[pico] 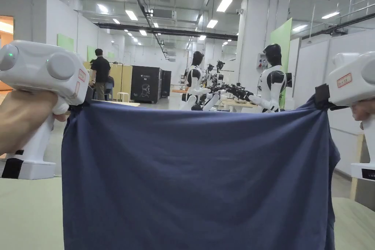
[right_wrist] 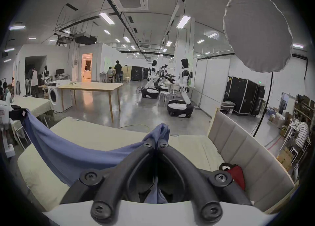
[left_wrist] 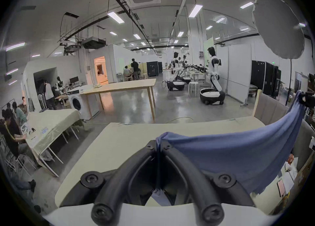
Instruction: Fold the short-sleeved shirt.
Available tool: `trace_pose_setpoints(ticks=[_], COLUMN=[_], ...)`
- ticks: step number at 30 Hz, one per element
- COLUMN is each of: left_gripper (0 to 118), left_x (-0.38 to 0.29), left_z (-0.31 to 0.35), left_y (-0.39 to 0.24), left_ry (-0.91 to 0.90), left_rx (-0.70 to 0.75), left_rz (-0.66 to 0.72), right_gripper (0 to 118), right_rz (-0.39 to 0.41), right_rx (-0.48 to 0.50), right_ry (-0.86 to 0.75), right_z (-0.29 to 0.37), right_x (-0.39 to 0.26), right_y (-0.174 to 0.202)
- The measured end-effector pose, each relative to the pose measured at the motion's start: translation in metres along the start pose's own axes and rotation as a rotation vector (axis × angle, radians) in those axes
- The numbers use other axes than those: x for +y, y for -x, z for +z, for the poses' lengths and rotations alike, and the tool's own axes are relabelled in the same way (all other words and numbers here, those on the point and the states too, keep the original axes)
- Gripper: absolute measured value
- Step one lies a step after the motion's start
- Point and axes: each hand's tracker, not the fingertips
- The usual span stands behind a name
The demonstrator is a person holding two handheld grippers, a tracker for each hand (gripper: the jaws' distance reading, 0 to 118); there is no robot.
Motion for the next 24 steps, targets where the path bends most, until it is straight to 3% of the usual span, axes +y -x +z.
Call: trace_pose_setpoints(ticks=[3, 11, 14, 22, 24], left_gripper=[0, 0, 0, 0, 0], left_x=[0.014, 0.047, 0.05, 0.014, -0.008], left_z=[-0.021, -0.081, -0.101, -0.17, -0.189], left_y=[-0.01, -0.03, -0.028, -0.034, -0.039], left_ry=[-0.027, -0.035, -0.029, 0.032, 0.076], left_rx=[0.034, 0.105, 0.045, 0.039, 0.032], left_rz=[-0.008, -0.012, 0.102, 0.11, 0.101], right_gripper=[3, 2, 3, 2, 3], right_rz=[-0.034, -0.029, -0.033, -0.04, -0.008], right_rx=[-0.013, -0.047, -0.051, -0.039, -0.024], right_ry=[-0.011, -0.024, -0.02, 0.006, 0.075], right_z=[-0.026, -0.092, -0.116, -0.175, -0.193], right_x=[0.014, 0.047, 0.05, 0.023, -0.001], right_y=[-0.001, 0.0, 0.0, 0.016, 0.023])
